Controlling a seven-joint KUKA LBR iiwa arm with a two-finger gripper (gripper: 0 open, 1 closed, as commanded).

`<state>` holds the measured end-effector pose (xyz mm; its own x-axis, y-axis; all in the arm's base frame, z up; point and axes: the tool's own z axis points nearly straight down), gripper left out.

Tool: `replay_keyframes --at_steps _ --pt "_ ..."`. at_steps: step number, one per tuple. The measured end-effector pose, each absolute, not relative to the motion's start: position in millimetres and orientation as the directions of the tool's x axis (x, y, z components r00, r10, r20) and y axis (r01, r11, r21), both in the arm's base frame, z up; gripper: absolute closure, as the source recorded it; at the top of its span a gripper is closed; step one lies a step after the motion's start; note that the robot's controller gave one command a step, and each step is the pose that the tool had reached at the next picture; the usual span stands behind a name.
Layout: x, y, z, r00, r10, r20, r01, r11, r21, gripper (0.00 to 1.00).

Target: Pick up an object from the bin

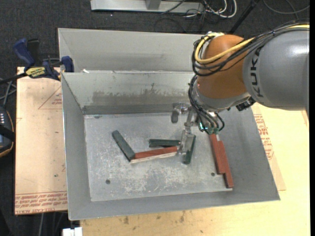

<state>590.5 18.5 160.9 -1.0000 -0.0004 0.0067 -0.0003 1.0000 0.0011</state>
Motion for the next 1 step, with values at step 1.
replay_keyframes --at_steps 1 --pt "592.4 18.5 165.3 -1.000 0.000 -0.001 0.000 1.000 0.001 0.00"
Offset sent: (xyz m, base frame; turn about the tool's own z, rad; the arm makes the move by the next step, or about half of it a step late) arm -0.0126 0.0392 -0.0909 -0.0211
